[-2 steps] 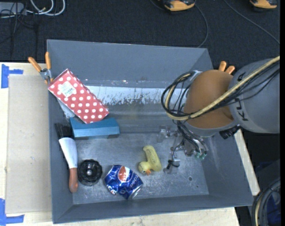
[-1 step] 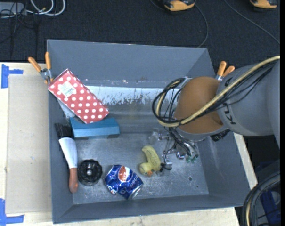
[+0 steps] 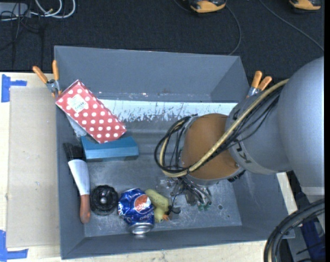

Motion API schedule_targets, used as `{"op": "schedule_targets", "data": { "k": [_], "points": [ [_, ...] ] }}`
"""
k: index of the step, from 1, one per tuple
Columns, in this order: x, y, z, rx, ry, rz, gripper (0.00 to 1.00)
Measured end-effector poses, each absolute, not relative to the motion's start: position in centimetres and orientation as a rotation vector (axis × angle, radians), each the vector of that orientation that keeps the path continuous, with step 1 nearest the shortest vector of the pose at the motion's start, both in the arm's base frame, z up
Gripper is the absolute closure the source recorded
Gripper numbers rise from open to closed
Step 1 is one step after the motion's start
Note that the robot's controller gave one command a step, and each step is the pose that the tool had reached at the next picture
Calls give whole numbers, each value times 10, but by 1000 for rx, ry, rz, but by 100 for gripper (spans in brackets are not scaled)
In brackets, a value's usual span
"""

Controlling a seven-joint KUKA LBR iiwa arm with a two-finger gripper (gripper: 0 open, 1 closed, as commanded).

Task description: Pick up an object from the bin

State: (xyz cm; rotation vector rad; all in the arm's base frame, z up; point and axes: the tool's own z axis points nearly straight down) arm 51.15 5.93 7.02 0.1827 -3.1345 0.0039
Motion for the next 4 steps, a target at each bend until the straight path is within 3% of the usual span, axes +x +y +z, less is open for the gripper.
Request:
{"op": "schedule_targets", "data": {
  "k": [2, 4],
  "points": [
    [512, 58, 70, 196, -3136, 2, 100],
    [517, 65, 148, 276, -3129, 3, 100]
  ]
}}
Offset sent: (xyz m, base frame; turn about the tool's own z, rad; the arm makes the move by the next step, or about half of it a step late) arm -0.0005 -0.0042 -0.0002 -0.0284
